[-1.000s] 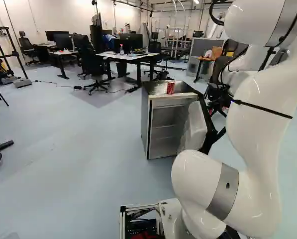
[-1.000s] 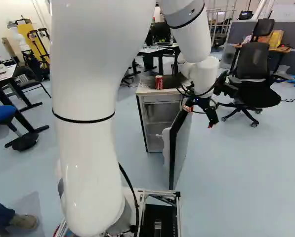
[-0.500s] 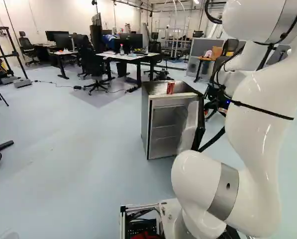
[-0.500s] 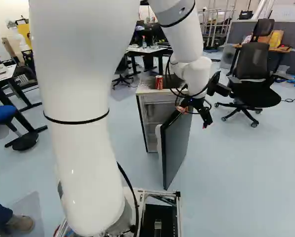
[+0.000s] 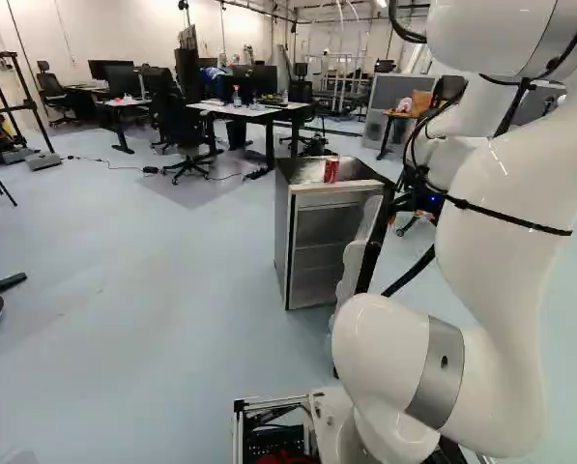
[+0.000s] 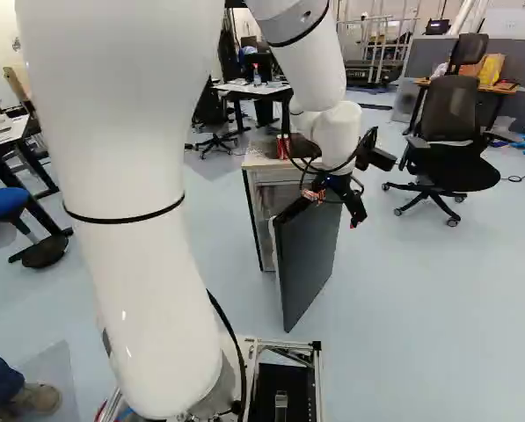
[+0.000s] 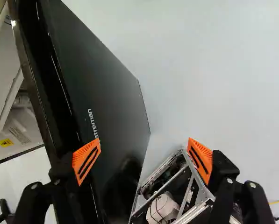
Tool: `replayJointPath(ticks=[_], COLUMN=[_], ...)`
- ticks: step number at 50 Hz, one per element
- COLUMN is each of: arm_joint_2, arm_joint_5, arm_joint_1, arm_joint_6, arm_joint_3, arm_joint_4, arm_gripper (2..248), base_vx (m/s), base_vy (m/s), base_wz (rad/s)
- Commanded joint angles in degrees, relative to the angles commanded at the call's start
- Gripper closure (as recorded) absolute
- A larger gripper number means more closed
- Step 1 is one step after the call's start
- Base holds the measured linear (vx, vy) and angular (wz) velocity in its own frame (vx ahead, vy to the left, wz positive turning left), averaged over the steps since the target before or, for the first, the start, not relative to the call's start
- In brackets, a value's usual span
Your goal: Grab a drink from the fridge
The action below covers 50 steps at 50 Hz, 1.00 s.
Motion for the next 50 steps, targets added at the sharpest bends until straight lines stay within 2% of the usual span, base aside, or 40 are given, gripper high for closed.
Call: replayJointPath(ticks=[50], arm_joint_2=[4.39], arm_joint_5=[0.00], arm_joint_1=[6.35], arm_joint_6=[0.00], arm_joint_3=[5.34], arm_joint_4=[0.00], arm_gripper=[3], base_vx=[0.000], base_vy=[0.000], base_wz=[0.000])
